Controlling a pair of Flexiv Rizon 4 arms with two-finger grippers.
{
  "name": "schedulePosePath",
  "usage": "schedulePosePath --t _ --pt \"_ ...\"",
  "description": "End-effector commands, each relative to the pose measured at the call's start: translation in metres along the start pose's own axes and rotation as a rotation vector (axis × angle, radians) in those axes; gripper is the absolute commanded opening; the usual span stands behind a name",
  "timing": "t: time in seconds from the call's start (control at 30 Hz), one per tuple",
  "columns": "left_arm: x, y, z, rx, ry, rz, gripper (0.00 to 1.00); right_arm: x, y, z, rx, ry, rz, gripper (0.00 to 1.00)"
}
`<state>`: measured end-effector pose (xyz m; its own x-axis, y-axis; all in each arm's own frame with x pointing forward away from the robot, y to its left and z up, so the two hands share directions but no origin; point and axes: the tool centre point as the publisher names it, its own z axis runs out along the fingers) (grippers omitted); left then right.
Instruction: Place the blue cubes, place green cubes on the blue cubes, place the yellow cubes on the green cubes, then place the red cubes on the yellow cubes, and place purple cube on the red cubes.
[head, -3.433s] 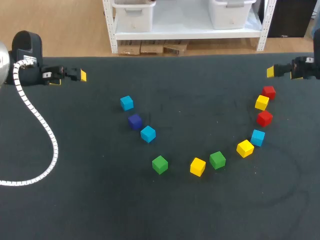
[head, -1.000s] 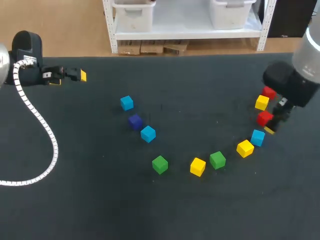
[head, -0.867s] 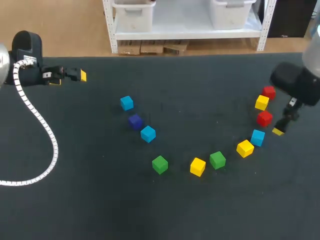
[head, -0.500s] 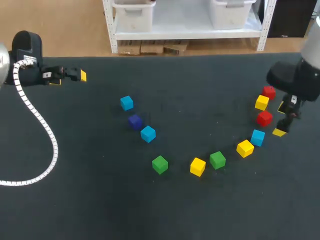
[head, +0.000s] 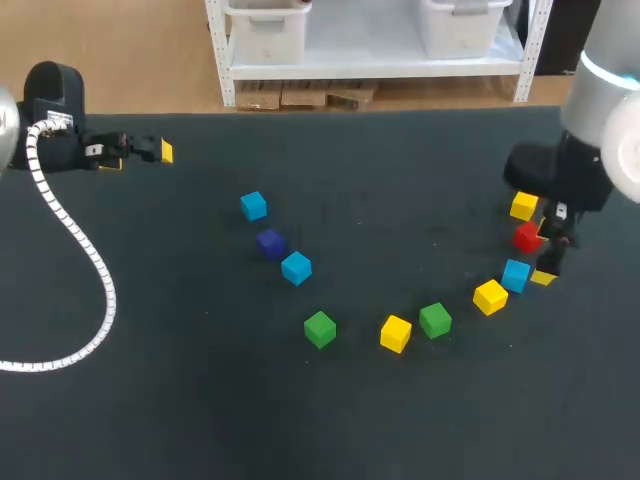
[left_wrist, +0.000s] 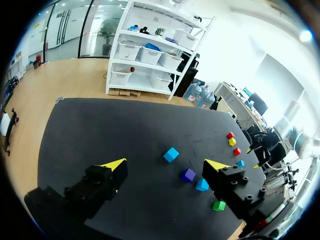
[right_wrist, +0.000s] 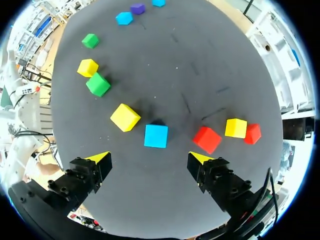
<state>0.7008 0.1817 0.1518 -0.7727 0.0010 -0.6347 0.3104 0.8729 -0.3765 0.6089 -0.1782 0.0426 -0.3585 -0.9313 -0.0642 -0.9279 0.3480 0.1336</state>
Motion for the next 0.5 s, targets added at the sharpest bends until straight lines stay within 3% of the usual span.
schedulePosePath --t 0.03,0.5 --pt "0.001 0.002 0.0 0.009 -0.005 0.002 1.0 -0.008 -0.002 0.013 -0.009 0.01 -0.015 1.0" --pt "0.001 0.002 0.0 0.009 -0.005 0.002 1.0 -0.016 -0.014 0.033 0.01 0.043 -0.045 1.0"
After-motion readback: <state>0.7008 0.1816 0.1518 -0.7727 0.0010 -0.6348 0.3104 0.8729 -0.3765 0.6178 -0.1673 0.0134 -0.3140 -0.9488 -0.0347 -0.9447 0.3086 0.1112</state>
